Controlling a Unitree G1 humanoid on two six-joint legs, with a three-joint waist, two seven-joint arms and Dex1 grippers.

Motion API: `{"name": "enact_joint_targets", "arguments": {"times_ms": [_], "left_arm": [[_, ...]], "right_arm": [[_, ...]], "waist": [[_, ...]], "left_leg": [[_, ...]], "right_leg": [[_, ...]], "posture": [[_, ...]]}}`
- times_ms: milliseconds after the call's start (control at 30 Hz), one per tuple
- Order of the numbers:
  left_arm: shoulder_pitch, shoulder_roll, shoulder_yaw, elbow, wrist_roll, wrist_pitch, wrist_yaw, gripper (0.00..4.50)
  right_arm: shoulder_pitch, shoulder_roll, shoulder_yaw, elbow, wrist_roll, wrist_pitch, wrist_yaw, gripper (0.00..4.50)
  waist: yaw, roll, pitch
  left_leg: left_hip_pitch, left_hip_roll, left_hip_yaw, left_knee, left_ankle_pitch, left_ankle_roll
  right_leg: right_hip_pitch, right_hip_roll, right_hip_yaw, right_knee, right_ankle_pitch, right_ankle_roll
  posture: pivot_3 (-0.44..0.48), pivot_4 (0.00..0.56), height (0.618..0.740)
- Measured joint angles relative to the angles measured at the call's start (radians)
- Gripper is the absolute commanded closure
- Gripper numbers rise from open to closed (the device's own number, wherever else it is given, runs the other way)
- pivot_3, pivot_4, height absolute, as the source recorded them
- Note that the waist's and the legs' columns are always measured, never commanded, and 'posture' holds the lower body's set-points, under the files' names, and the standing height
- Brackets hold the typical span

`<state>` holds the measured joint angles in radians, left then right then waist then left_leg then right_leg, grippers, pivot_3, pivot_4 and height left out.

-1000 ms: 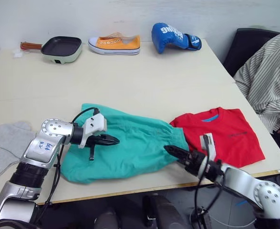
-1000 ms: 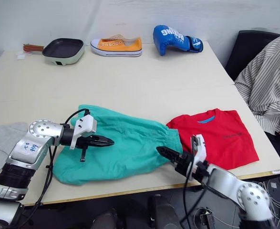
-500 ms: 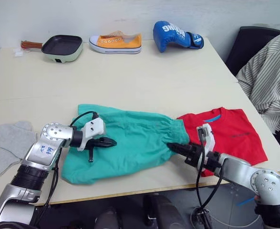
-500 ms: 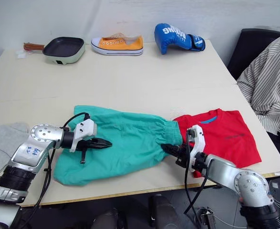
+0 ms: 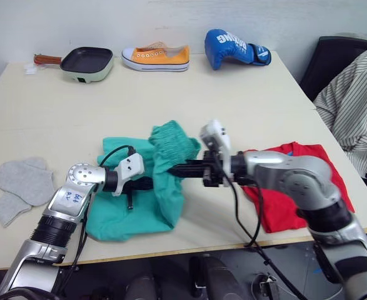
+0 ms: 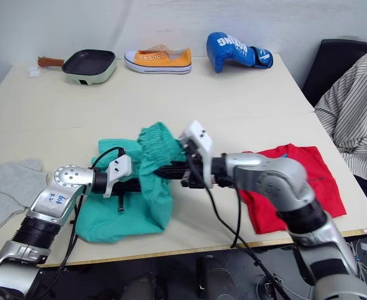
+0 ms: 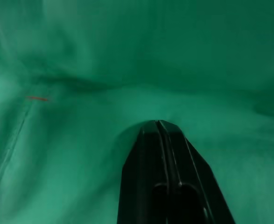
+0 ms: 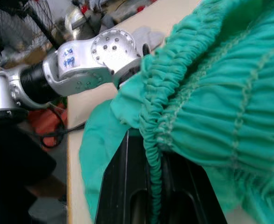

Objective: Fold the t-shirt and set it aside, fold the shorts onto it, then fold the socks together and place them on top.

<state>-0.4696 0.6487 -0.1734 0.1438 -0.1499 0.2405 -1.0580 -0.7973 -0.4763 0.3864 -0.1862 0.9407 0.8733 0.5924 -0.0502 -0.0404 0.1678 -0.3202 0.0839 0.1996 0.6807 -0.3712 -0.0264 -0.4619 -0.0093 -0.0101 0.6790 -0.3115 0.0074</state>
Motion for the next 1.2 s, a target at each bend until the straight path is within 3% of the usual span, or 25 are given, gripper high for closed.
{"name": "enact_joint_targets", "arguments": {"times_ms": [67, 133, 233, 500, 533, 767, 1000, 1100, 1200], "left_arm": [[0.005, -0.007, 0.007, 0.000, 0.000, 0.002, 0.016, 4.50], [0.021, -0.002, 0.037, -0.004, -0.004, 0.020, 0.039, 4.50], [0.061, 0.017, 0.066, -0.057, -0.015, 0.058, 0.051, 3.95], [0.221, 0.162, 0.292, -0.259, -0.151, 0.259, 0.061, 1.59], [0.240, 0.183, 0.344, -0.281, -0.181, 0.285, 0.061, 1.55], [0.247, 0.286, 0.600, -0.278, -0.317, 0.422, 0.065, 1.55], [0.048, 0.373, 0.644, -0.261, -0.501, 0.593, 0.033, 1.55], [-0.019, 0.367, 0.591, -0.285, -0.535, 0.612, 0.029, 1.95], [-0.084, 0.291, 0.398, -0.354, -0.508, 0.567, 0.011, 2.70]], "right_arm": [[-0.033, 0.077, 0.055, 0.075, -0.106, -0.051, 0.050, 4.47], [-0.046, 0.123, 0.070, 0.130, -0.182, -0.097, 0.081, 3.91], [-0.048, 0.158, 0.075, 0.178, -0.250, -0.112, 0.103, 3.07], [-0.041, 0.201, 0.054, 0.169, -0.277, -0.142, 0.281, 0.39], [-0.041, 0.210, 0.055, 0.166, -0.285, -0.163, 0.316, 0.03], [-0.054, 0.274, 0.074, 0.197, -0.366, -0.277, 0.471, 0.01], [-0.056, 0.212, -0.014, 0.175, -0.349, -0.257, 0.547, 0.01], [-0.050, 0.193, -0.044, 0.170, -0.351, -0.254, 0.546, 0.62], [-0.026, 0.169, -0.057, 0.183, -0.389, -0.257, 0.514, 1.57]], "waist": [[0.000, 0.000, 0.000], [-0.004, 0.000, 0.000], [-0.007, 0.000, -0.001], [-0.033, 0.001, 0.000], [-0.035, 0.001, 0.000], [-0.031, 0.001, 0.000], [-0.028, 0.001, 0.001], [-0.032, 0.001, 0.001], [-0.030, 0.002, 0.001]], "left_leg": [[0.000, 0.000, 0.000, 0.000, 0.000, 0.000], [0.000, 0.000, 0.000, 0.000, 0.000, 0.000], [0.000, 0.001, 0.000, 0.000, 0.000, 0.000], [-0.001, 0.002, 0.000, -0.004, 0.000, -0.001], [-0.001, 0.002, 0.000, -0.004, 0.000, -0.001], [-0.001, 0.001, 0.000, -0.005, 0.000, -0.001], [-0.003, 0.001, -0.001, -0.004, -0.001, -0.001], [-0.003, 0.001, -0.001, -0.005, -0.001, -0.001], [-0.002, 0.000, -0.001, -0.005, -0.001, -0.001]], "right_leg": [[0.000, 0.000, 0.000, 0.000, 0.000, 0.000], [0.000, 0.000, -0.001, 0.001, 0.000, 0.000], [-0.001, -0.001, -0.001, 0.001, 0.000, 0.000], [-0.004, 0.000, -0.003, 0.001, -0.002, -0.003], [-0.004, 0.000, -0.003, 0.001, -0.002, -0.003], [-0.004, -0.001, -0.004, 0.000, -0.002, -0.004], [-0.004, -0.002, -0.005, -0.002, -0.002, -0.003], [-0.004, -0.001, -0.005, -0.002, -0.002, -0.003], [-0.003, -0.001, -0.005, -0.002, -0.002, -0.003]], "posture": [[0.000, 0.150, 0.740], [0.000, 0.150, 0.740], [0.000, 0.150, 0.740], [0.000, 0.150, 0.740], [0.000, 0.150, 0.740], [0.000, 0.150, 0.740], [0.000, 0.150, 0.740], [0.000, 0.150, 0.740], [0.000, 0.150, 0.740]]}}
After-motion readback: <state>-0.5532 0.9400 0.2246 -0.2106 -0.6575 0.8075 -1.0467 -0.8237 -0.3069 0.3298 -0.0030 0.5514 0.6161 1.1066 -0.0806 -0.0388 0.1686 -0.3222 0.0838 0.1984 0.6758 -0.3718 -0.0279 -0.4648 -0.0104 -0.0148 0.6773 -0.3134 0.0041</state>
